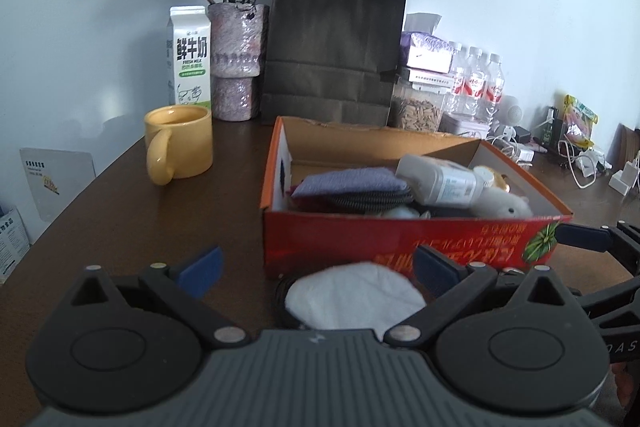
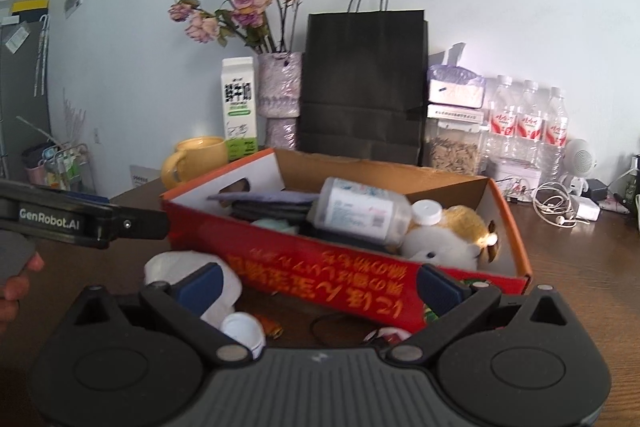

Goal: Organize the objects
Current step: 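Move both tools back to the items beside the box, then grasp another white bottle cap with the right tool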

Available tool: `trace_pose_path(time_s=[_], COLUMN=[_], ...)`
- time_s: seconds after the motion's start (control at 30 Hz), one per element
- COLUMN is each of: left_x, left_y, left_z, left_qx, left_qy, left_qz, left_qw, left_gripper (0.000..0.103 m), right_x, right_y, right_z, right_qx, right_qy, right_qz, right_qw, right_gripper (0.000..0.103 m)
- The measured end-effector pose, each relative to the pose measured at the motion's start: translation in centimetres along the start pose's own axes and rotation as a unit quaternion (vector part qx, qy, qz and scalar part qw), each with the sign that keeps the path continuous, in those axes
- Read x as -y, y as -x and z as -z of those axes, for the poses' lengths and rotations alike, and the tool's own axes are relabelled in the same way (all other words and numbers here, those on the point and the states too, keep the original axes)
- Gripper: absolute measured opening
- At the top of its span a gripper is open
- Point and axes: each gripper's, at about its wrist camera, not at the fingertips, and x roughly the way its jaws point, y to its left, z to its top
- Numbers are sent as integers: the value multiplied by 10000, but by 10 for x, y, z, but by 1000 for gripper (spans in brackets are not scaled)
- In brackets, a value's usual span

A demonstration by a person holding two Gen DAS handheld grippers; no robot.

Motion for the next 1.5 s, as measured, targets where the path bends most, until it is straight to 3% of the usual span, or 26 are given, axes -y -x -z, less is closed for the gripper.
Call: trace_pose_path(time_s=[0.2, 0.27, 0.37, 0.83, 1.17, 1.5], left_x=[-15, -19, -24, -34, -30, -1], left_y=[15, 19, 23, 26, 22, 11], left_z=[13, 15, 18, 24, 27, 28], left_qx=[-60, -75, -87, -124, -223, -431], left_qy=[79, 113, 154, 296, 271, 86], left_qz=[-88, -102, -113, -132, -127, 49], left_qw=[9999, 9999, 9998, 9994, 9993, 9990], left_gripper=[103, 103, 103, 103, 103, 103], right_x=[-21, -26, -31, -25, -24, -7], right_y=[-2, -6, -15, -44, -33, -12], right_z=[8, 9, 10, 15, 14, 12], right_qx=[-228, -330, -502, -921, -605, -139], right_qy=[154, 219, 247, -124, -136, -252], right_qz=[-358, -479, -601, -910, -944, -678], right_qw=[9990, 9981, 9966, 9915, 9936, 9973], right_gripper=[87, 71, 58, 28, 28, 28])
